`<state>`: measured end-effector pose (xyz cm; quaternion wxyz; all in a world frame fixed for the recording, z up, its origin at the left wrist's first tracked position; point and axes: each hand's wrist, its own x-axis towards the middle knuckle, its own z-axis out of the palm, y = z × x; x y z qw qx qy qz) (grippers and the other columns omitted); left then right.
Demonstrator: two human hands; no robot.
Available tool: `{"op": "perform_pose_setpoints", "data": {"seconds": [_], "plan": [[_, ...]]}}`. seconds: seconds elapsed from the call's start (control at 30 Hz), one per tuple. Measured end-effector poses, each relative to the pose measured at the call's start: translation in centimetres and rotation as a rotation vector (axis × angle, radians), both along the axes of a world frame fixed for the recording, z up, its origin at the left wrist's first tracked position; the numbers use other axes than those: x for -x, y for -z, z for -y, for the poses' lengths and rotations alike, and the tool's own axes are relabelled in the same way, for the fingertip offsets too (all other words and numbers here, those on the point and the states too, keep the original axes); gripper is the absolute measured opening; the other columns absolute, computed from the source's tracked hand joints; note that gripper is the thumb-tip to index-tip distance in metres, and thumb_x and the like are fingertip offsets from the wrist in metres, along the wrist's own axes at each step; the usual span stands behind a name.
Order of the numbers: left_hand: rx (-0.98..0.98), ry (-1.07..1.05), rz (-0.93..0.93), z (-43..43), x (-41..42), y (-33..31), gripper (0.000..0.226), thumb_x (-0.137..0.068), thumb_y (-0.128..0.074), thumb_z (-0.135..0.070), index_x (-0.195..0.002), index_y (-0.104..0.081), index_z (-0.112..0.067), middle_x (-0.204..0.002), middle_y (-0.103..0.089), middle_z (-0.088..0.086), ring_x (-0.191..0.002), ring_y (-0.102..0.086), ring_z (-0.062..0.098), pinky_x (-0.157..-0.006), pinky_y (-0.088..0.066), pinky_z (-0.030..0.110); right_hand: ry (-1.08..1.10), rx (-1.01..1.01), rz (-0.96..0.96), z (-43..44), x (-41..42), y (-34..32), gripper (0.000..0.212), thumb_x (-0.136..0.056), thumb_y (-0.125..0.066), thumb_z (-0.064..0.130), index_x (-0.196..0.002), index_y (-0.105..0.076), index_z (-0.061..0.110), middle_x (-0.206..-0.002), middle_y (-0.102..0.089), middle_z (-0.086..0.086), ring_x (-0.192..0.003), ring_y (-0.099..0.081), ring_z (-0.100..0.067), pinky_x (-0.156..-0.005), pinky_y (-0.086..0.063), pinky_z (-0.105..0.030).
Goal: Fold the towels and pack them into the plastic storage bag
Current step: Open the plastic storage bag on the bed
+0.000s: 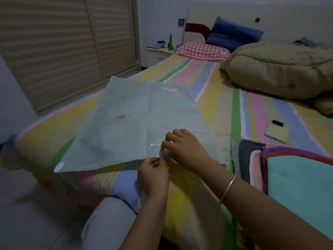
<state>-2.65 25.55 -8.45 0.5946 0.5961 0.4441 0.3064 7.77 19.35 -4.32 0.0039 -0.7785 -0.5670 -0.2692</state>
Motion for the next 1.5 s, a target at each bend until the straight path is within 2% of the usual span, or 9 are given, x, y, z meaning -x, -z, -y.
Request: {"op": "perform_pose_setpoints", "data": {"seconds": [0.13,0.23,0.43,0.57,0.77,0.9,1.1,1.33,1.5], "plan": [[-0.156,0.023,-0.235,-0.3,-0.2,1.4,0.023,-0.083,-0.061,-0.031,-0.065,-0.058,-0.017,-0.063,-0.065,0.004,-0.063,-0.060,0.029,-0.062,-0.054,0.041,0.129,-0.335,-0.074,-1.6,-0.7,-4.6,0.006,-0.069,-0.068,0.018,-0.064,-0.066,0.015,-0.060,-0.060,-0.004,-0.063,-0.056,-0.030,-0.058,-0.044,-0.034],[-0.247,0.055,-0.259,0.2,-0.1,1.5,0.019,-0.083,-0.063,-0.029,-0.067,-0.057,-0.021,-0.063,-0.061,-0.003,-0.063,-0.056,0.024,-0.061,-0.049,0.035,0.279,-0.558,-0.092,-2.7,-2.0,-10.4,0.011,-0.079,-0.063,0.022,-0.074,-0.069,0.014,-0.072,-0.068,-0.005,-0.074,-0.058,-0.033,-0.064,-0.046,-0.038],[0.013,0.060,-0.070,-1.7,-0.4,-0.5,0.060,-0.063,-0.057,-0.078,-0.084,-0.061,-0.022,-0.077,-0.069,0.008,-0.072,-0.066,0.032,-0.068,-0.055,0.040,0.285,-0.509,-0.077,-3.1,-1.5,-10.2,0.004,-0.078,-0.069,0.018,-0.076,-0.069,0.014,-0.074,-0.069,-0.005,-0.076,-0.058,-0.033,-0.065,-0.038,-0.035],[0.234,-0.161,0.217,-5.1,-0.2,-4.0,0.041,-0.078,-0.071,-0.047,-0.085,-0.062,-0.008,-0.063,-0.060,0.005,-0.048,-0.052,0.017,-0.050,-0.041,0.029,0.305,-0.499,-0.112,-2.0,-1.2,-7.2,0.005,-0.073,-0.070,0.013,-0.075,-0.067,0.016,-0.072,-0.068,-0.002,-0.072,-0.058,-0.030,-0.066,-0.039,-0.033],[0.171,-0.203,0.272,-6.9,0.0,-4.9,0.019,-0.081,-0.073,-0.018,-0.067,-0.062,-0.011,-0.058,-0.062,0.003,-0.046,-0.053,0.011,-0.056,-0.043,0.027,0.380,-0.467,-0.028,-1.6,-0.4,-5.3,0.016,-0.067,-0.062,0.003,-0.076,-0.060,0.015,-0.073,-0.059,-0.003,-0.071,-0.052,-0.029,-0.064,-0.035,-0.033],[0.097,-0.128,0.193,-6.1,-0.6,-3.8,0.018,-0.080,-0.074,-0.019,-0.066,-0.063,-0.013,-0.063,-0.065,0.006,-0.057,-0.060,0.021,-0.059,-0.049,0.033,0.157,-0.356,-0.056,-3.4,0.4,-3.6,0.047,-0.061,-0.047,0.002,-0.102,-0.062,0.018,-0.095,-0.060,-0.005,-0.081,-0.053,-0.029,-0.066,-0.037,-0.036],[-0.090,-0.120,0.061,-5.3,-1.0,-1.6,0.020,-0.079,-0.066,-0.014,-0.060,-0.060,-0.015,-0.067,-0.067,0.007,-0.071,-0.063,0.030,-0.064,-0.050,0.036,0.054,-0.143,-0.043,-5.9,0.7,-2.5,0.011,-0.063,-0.075,0.019,-0.067,-0.064,0.019,-0.062,-0.059,0.001,-0.066,-0.054,-0.025,-0.060,-0.038,-0.030],[-0.311,0.032,-0.383,-5.6,-0.5,0.4,0.017,-0.083,-0.058,-0.028,-0.086,-0.065,-0.013,-0.093,-0.069,0.010,-0.092,-0.063,0.034,-0.069,-0.044,0.032,0.250,-0.693,-0.251,-8.0,-1.2,-13.1,0.012,-0.086,-0.061,0.030,-0.083,-0.068,0.020,-0.083,-0.069,-0.004,-0.084,-0.058,-0.027,-0.069,-0.043,-0.035],[-0.159,0.107,-0.202,-7.9,-1.1,-2.3,0.042,-0.069,-0.070,-0.050,-0.089,-0.065,-0.014,-0.090,-0.068,0.005,-0.089,-0.064,0.030,-0.074,-0.051,0.034,0.168,-0.593,-0.153,-7.2,-1.4,-12.1,0.009,-0.084,-0.065,0.025,-0.081,-0.067,0.017,-0.080,-0.068,-0.001,-0.080,-0.057,-0.028,-0.068,-0.043,-0.036]]}}
